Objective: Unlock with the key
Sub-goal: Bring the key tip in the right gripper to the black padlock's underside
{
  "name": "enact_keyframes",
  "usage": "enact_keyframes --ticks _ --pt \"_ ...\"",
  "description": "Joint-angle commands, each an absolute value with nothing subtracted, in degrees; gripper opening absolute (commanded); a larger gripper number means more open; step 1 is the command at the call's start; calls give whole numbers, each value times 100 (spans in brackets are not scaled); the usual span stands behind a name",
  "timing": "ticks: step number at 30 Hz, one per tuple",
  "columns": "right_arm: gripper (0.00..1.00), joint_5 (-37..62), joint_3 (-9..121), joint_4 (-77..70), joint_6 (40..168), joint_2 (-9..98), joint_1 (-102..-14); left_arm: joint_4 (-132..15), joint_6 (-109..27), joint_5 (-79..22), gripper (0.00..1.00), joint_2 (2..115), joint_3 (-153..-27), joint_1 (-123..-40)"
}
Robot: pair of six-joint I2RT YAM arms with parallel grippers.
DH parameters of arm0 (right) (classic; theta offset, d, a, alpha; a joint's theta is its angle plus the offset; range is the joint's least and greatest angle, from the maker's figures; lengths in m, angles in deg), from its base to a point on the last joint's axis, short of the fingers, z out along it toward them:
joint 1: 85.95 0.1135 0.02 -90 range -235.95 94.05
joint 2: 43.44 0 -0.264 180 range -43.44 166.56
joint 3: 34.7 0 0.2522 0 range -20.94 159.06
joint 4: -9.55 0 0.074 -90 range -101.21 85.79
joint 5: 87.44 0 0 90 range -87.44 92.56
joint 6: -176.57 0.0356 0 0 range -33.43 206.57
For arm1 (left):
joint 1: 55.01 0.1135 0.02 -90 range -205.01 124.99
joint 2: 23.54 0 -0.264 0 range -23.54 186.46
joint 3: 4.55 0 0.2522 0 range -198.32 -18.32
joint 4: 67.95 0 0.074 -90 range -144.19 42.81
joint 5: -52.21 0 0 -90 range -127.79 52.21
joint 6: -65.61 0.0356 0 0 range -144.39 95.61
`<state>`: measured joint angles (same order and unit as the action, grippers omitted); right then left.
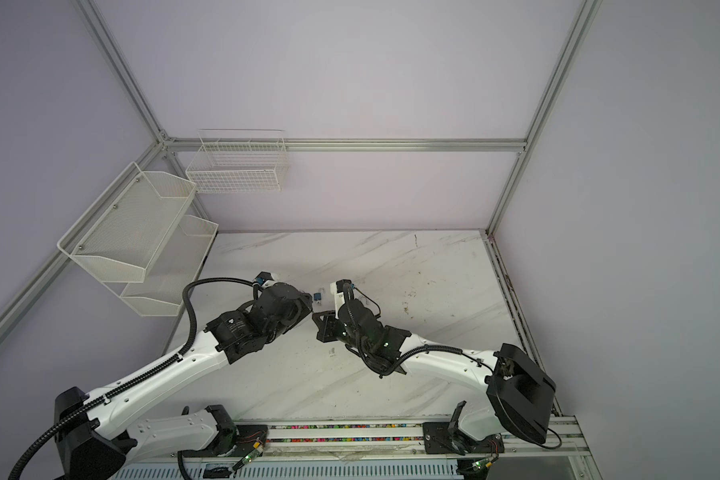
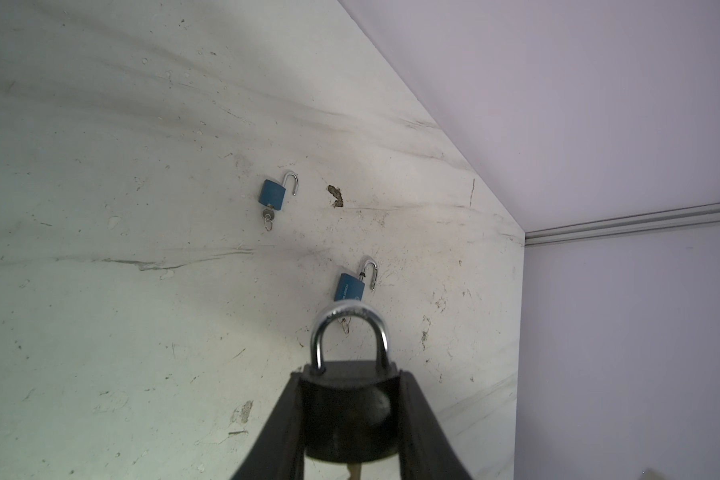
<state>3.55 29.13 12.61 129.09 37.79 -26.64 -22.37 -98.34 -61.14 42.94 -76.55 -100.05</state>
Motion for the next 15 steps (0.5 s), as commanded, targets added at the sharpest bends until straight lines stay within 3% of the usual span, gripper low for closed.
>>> enact_keyframes --ticks 1,8,15 --pt "0 691 3157 1876 13252 3732 -2636 -2513 -9852 -5848 2 4105 -7441 -10128" --pt "0 804 3250 1834 13392 3362 -2828 -2437 -9618 -5868 2 4267 -7464 -10414" --pt "0 164 3434 1142 12800 3053 -2824 -2238 -9574 -5981 2 4133 -7327 -10421"
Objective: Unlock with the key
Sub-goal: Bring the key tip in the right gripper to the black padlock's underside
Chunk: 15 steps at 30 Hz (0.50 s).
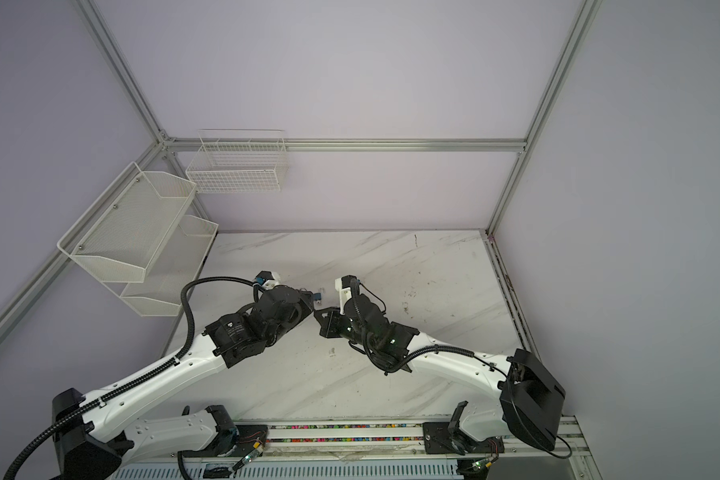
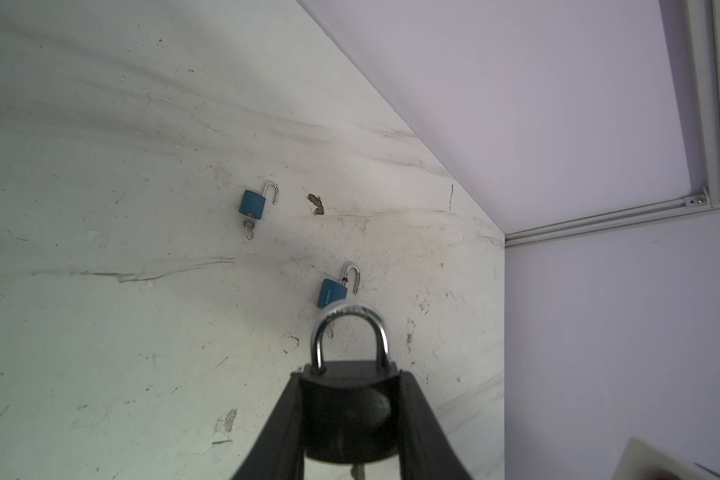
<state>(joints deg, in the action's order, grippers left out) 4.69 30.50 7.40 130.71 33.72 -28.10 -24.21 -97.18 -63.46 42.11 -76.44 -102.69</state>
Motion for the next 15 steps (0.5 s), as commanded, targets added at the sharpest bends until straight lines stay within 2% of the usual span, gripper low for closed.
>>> enact_keyframes --ticks 1,10,15 --pt "0 85 3432 1117 12748 3001 -2830 -2203 -9584 -6022 2 4095 -7303 -10421" --pt "0 186 3300 1032 12415 3045 -2784 -2868 -10112 -6419 2 3746 -6978 -10400" --pt "0 -227 2867 1310 12629 2841 -2565 -3238 -10754 -6604 2 3489 -6839 -10221"
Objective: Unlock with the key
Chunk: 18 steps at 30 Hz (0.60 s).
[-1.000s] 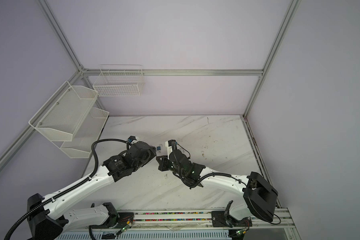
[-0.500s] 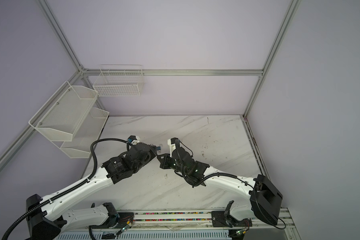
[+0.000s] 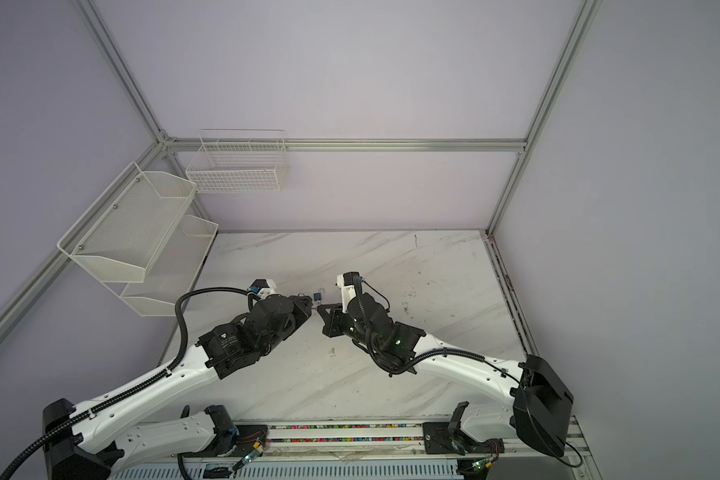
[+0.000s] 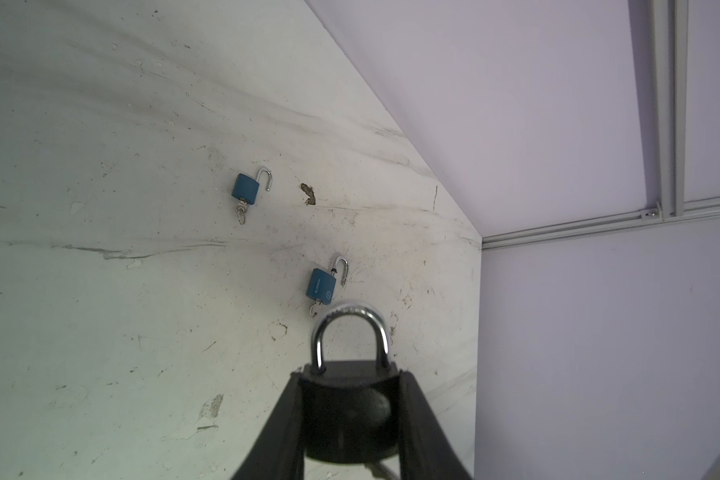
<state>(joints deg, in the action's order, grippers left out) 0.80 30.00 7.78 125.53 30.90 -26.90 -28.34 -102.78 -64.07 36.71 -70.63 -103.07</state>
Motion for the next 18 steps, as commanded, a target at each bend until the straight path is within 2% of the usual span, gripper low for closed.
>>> enact_keyframes --ticks 1,7,12,18 --pt "0 -314 2793 1406 12642 2818 -2509 -3421 -10823 -6588 2 3452 -6796 -10172" --pt "0 -840 2645 1905 12552 3000 -2214 -4127 -11496 -6284 2 3306 -6534 -10107" --pt "0 -1427 2413 2035 12602 2766 -2214 -4235 -11727 -6509 2 2955 -6324 -10091" --pt "0 -1266 2547 2258 12409 2972 -2214 -4340 -11989 -6451 2 2780 -6236 -10063"
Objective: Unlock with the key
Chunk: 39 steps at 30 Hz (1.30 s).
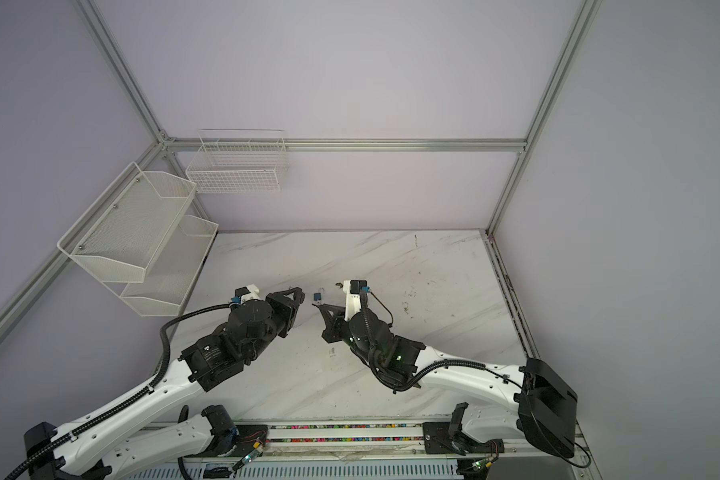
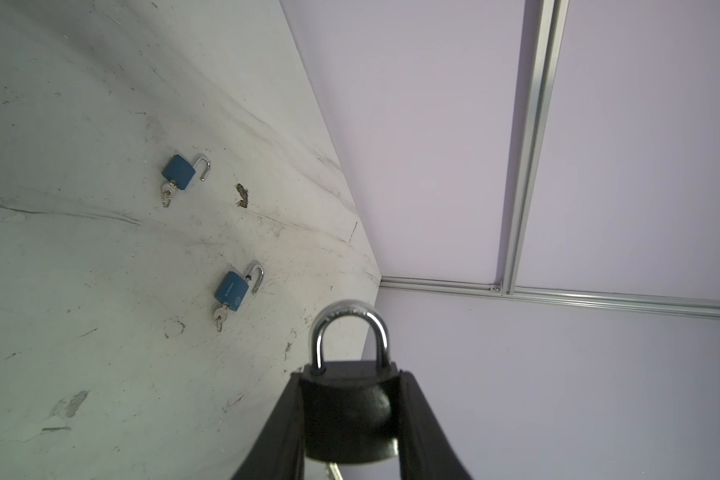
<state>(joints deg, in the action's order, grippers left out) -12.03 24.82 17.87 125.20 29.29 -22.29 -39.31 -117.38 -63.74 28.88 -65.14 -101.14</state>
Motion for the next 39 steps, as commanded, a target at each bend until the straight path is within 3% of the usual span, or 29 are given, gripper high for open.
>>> enact_keyframes --ticks 1,39 --pt "0 -1189 2535 2411 12373 2993 -2214 -4400 -12016 -6420 2 2763 -6200 -10060" --pt "0 -1764 2425 3311 11281 3421 -2001 -4926 -12644 -5610 2 2910 -6070 -9782"
